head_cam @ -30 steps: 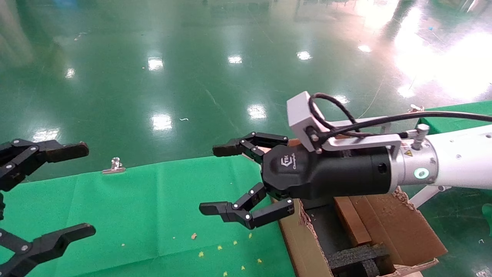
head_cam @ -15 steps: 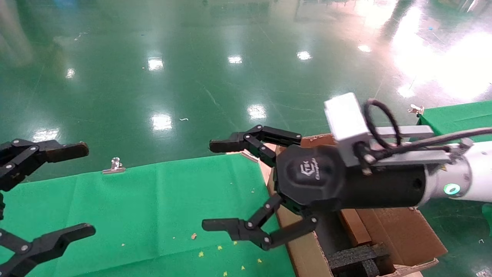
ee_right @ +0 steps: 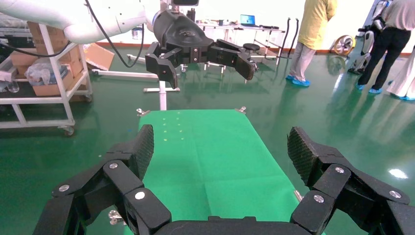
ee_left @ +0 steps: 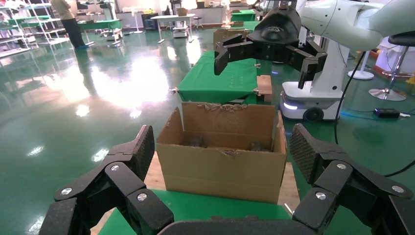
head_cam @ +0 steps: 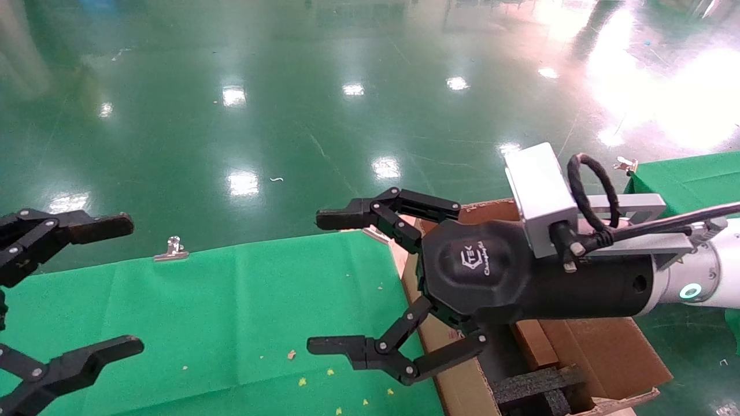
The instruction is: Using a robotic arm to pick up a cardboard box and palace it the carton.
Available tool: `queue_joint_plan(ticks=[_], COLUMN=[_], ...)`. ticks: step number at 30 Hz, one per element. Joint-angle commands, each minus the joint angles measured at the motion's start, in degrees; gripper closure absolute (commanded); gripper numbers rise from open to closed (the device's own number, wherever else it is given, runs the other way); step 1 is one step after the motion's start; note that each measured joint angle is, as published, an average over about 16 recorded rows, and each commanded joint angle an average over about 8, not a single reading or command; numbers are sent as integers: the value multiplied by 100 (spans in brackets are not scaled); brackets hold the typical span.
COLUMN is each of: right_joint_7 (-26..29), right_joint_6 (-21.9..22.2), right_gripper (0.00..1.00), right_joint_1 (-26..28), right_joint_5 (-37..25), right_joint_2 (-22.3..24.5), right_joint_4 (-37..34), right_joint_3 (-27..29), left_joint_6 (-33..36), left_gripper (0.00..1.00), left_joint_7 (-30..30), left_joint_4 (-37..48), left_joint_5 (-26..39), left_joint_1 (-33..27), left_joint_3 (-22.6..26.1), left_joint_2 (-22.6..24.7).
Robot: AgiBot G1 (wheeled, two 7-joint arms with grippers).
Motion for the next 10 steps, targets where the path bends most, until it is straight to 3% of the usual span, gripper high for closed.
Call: queue_joint_plan(ticks=[1,10], right_joint_7=[7,21], right_joint_6=[15,45], right_gripper=[0,0], right_joint_1=[17,50], right_joint_5=[0,-6], right_joint_2=[5,14], right_joint_4=[0,-1], right_joint_3=[-30,-86], left_joint_6=[0,0], left_gripper=[0,0], left_joint_7=[0,0], left_joint_4=[0,0], left_joint_5=[0,0], left_joint_1=[0,0], left_joint_3=[0,0], left_joint_2=[0,0])
